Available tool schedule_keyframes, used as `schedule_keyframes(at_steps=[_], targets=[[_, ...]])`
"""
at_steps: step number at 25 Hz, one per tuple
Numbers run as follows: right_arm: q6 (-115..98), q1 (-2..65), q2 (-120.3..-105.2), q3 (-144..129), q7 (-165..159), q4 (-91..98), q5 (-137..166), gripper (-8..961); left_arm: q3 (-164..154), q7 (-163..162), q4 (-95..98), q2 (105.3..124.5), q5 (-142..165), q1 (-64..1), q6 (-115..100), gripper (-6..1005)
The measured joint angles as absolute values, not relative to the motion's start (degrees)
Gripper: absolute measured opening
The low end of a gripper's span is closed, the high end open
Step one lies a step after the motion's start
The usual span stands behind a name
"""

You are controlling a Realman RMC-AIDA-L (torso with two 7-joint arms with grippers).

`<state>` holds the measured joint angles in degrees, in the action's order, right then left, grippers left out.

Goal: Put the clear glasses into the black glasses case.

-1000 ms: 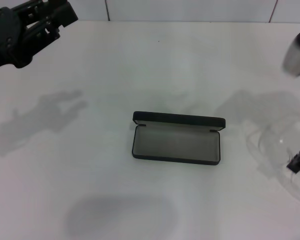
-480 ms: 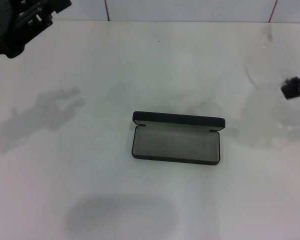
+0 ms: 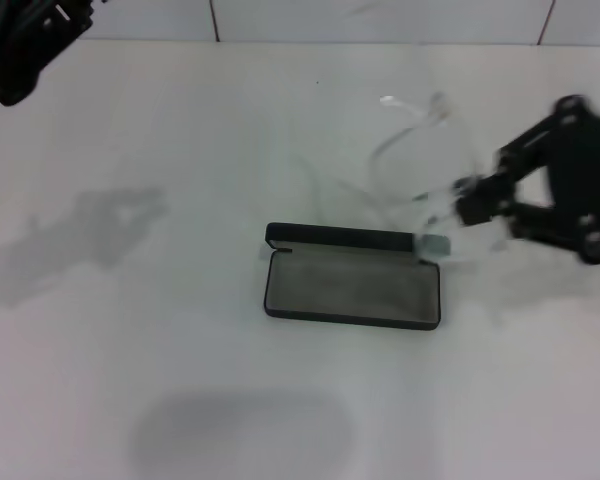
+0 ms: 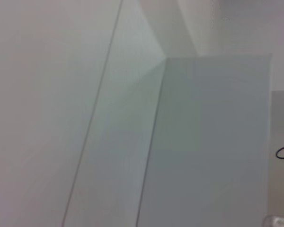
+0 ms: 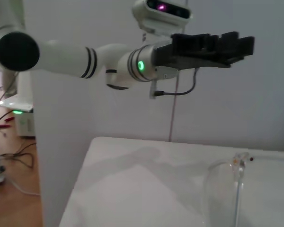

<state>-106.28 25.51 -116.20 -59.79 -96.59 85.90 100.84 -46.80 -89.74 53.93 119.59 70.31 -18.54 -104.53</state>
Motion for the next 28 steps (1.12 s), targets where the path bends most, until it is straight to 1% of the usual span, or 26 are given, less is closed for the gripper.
schedule_keyframes(at_steps=[4, 9, 15, 28], targets=[[-98.57, 26.1, -116.08, -68.24, -89.36, 82.24, 99.25, 66, -47.89, -89.7, 53.92, 119.58, 70.21, -19.25, -104.96, 225], [-95.07, 29.21, -115.99, -74.04, -84.15, 79.12, 95.75, 65, -50.08, -89.67, 53.87, 119.5, 69.63, -19.86, -105.04, 159], [-94.0, 32.85, -116.04, -76.11, -80.59, 74.85, 91.33, 65, -52.79, -89.5, 53.79, 119.45, 70.05, -20.59, -105.11, 164], [-93.5, 32.97, -115.97, -76.29, -78.17, 74.67, 86.34, 65, -55.71, -89.48, 53.79, 118.99, 71.66, -20.61, -105.12, 160]])
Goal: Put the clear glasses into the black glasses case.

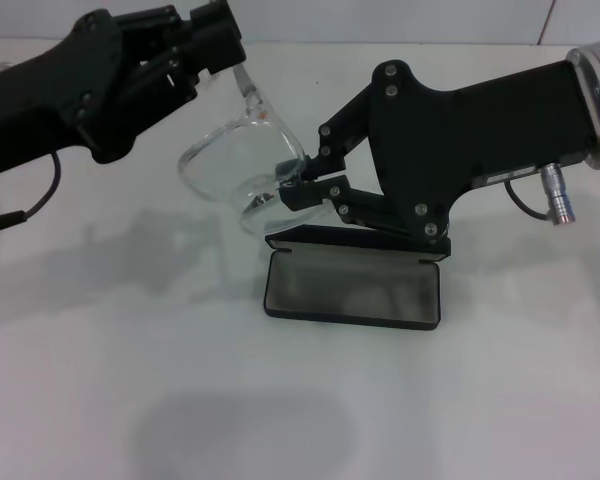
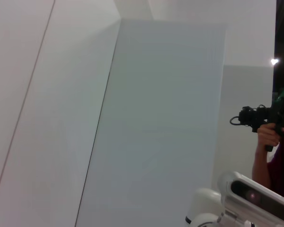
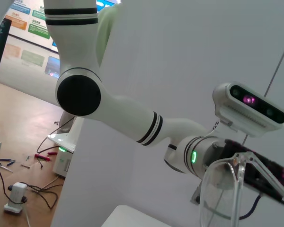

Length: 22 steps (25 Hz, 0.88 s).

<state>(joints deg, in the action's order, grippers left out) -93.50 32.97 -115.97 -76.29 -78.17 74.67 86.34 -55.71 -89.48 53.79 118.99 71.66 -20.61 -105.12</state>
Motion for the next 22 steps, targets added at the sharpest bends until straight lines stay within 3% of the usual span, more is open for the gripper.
schedule_keyframes(at_steps=[22], targets=[[-93.42, 32.25, -115.99, -76.02, -76.66, 73.38, 85.16, 65, -57.9, -89.45, 53.79, 118.96, 73.63, -20.93, -107.99, 157]])
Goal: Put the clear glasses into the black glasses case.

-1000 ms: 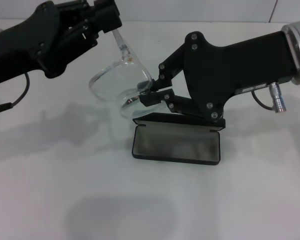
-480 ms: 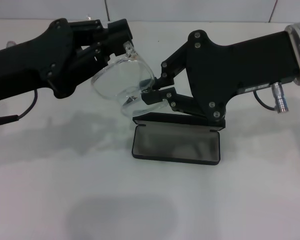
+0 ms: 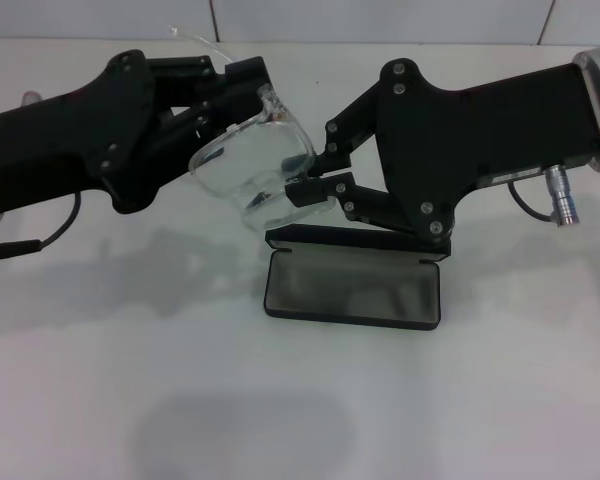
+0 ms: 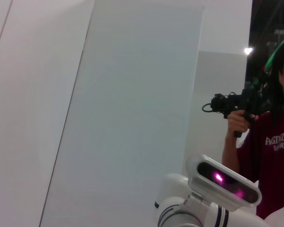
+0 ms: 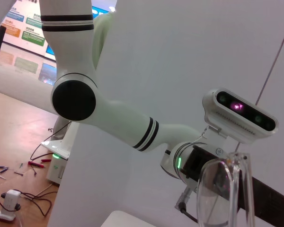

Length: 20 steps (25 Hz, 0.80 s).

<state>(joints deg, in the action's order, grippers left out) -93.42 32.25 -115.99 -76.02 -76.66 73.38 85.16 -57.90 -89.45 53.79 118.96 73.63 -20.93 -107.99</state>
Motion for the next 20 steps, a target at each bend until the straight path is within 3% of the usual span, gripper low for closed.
schedule_keyframes(at_steps=[10, 20], targets=[[-93.74, 31.9, -115.92, -76.03, -76.56, 73.38, 85.12, 66, -53.32, -86.56, 51.12, 119.57, 71.23, -20.42, -107.74, 158], [-97.04, 27.06, -115.92, -76.44, -66.01, 73.45, 78.78, 66, -43.35, -82.14, 39.57, 119.7, 62.46, -21.02, -104.96, 158]])
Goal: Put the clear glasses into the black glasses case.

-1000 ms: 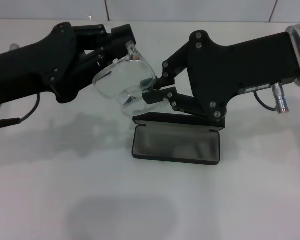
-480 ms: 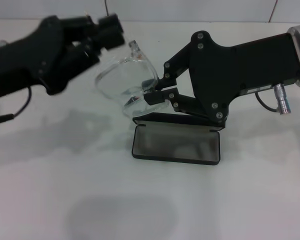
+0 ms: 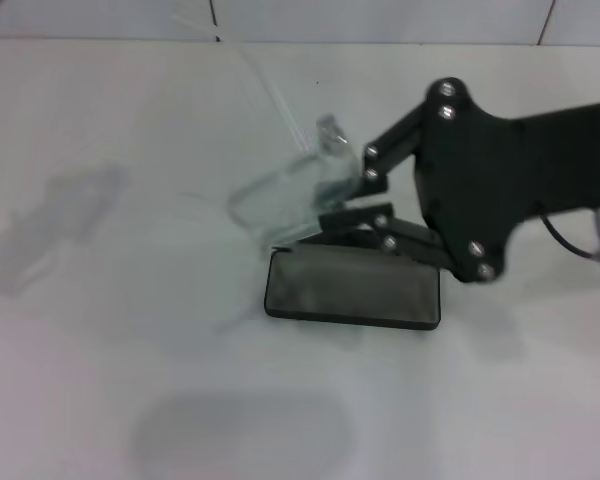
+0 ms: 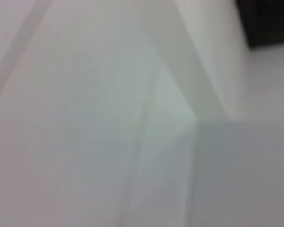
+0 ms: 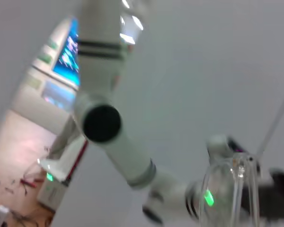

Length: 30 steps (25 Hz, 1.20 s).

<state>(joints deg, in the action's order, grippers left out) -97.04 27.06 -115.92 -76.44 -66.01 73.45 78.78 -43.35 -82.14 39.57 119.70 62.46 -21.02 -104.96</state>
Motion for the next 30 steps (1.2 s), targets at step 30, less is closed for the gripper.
schedule_keyframes(at_steps=[30], targets=[[-105.96, 30.9, -115.51, -72.29, -47.08, 56.21, 68.06, 66, -55.55, -88.89, 34.77, 118.9, 65.61, -30.44, -106.1, 157]])
